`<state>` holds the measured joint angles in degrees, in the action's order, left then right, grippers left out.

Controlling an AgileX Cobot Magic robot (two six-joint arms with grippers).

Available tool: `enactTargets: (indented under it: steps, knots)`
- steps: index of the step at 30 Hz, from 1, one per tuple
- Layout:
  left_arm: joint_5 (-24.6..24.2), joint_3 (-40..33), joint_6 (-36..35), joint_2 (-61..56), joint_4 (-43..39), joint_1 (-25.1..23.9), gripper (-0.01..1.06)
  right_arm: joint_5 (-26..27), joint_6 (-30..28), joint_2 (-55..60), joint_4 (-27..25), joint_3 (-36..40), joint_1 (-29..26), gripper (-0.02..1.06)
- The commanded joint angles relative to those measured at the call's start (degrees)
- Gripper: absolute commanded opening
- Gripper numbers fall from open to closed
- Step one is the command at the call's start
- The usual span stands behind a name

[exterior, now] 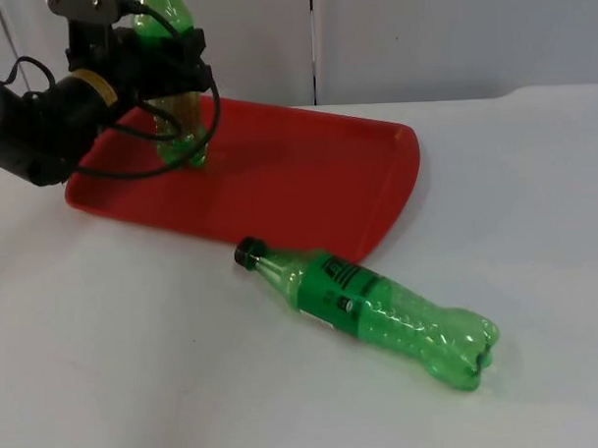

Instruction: Place the bottle upright on the tray.

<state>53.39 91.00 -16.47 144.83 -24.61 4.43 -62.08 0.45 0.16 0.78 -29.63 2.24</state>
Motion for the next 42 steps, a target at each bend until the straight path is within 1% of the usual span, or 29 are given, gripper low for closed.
enactTargets:
  steps: [1, 7, 8, 9, 10, 11, 12, 14, 15, 17, 18, 19, 20, 23, 35, 37, 38, 39, 40, 41, 42]
  knots:
    - [1.7, 0.3, 0.2, 0.0, 0.2, 0.3, 0.00, 0.4, 0.1, -0.2, 0.1, 0.1, -0.3, 1.05]
    - [1.3, 0.3, 0.2, 0.1, -1.1, 0.3, 0.00, 0.4, 0.1, -0.2, 0.1, 0.1, -0.3, 1.05]
    - [1.3, 0.3, 0.2, 0.1, -1.2, 0.3, 0.02, 0.4, 0.1, -0.2, 0.1, 0.1, -0.3, 1.05]
    - [1.3, 0.3, 0.2, 0.1, -1.6, 0.3, 0.06, 0.4, 0.1, -0.2, 0.1, 0.1, -0.3, 1.05]
    - [1.3, 0.3, 0.2, 0.1, -1.6, 0.3, 0.06, 0.4, 0.1, -0.2, 0.1, 0.1, -0.3, 1.05]
    - [1.3, 0.3, 0.2, 0.1, -2.0, 0.3, 0.12, 0.4, 0.1, -0.2, 0.1, 0.1, -0.3, 1.05]
    - [1.3, 0.3, 0.2, 0.1, -2.5, 0.3, 0.21, 0.4, 0.1, -0.2, 0.1, 0.1, -0.3, 1.05]
    - [1.3, 0.3, 0.2, 0.1, -3.8, 0.3, 0.42, 0.4, 0.1, -0.2, 0.1, 0.1, -0.3, 1.05]
    - [1.3, 0.3, 0.2, 0.1, -3.8, 0.3, 0.42, 0.4, 0.1, -0.2, 0.1, 0.1, -0.3, 1.05]
    - [1.3, 0.3, 0.2, 0.1, -4.7, 0.3, 0.59, 0.4, 0.1, -0.2, 0.1, 0.1, -0.3, 1.05]
    - [1.3, 0.3, 0.0, 0.1, -4.8, 0.1, 0.66, 0.4, 0.1, -0.2, 0.1, 0.1, -0.3, 1.05]
    - [1.3, 0.3, -0.4, 0.1, -4.8, 0.1, 0.71, 0.4, 0.1, -0.2, 0.1, 0.1, -0.3, 1.05]
    - [1.3, 0.3, -0.8, 0.1, -4.8, 0.1, 0.74, 0.4, 0.1, -0.2, 0.1, 0.1, -0.3, 1.05]
    - [1.3, 0.3, -0.9, 0.1, -4.8, 0.1, 0.77, 0.4, 0.1, -0.2, 0.1, 0.1, -0.3, 1.05]
    - [1.3, 0.2, -0.9, 0.1, -4.8, 0.1, 0.77, 0.4, 0.1, -0.2, 0.1, 0.1, -0.3, 1.05]
    - [1.3, 0.2, 0.3, 0.1, -4.9, 0.1, 0.85, 0.4, 0.1, -0.2, 0.1, 0.1, -0.3, 1.05]
    - [1.3, 0.2, 0.7, 0.1, -4.8, 0.1, 0.94, 0.4, 0.1, -0.2, 0.1, 0.1, -0.3, 1.05]
    - [1.3, 0.2, 0.7, 0.1, -4.8, 0.1, 0.94, 0.4, 0.1, -0.2, 0.1, 0.1, -0.3, 1.05]
    - [1.3, 0.2, 0.7, 0.1, -4.8, 0.1, 1.03, 0.4, 0.1, -0.2, 0.1, 0.1, -0.3, 1.05]
    - [1.3, 0.1, 0.7, 0.1, -4.8, 0.1, 1.05, 0.4, 0.1, -0.2, 0.1, 0.1, -0.3, 1.05]
    - [1.3, -0.5, 0.8, -0.1, -4.9, 0.1, 1.05, 0.4, 0.1, -0.2, 0.1, 0.1, -0.3, 1.05]
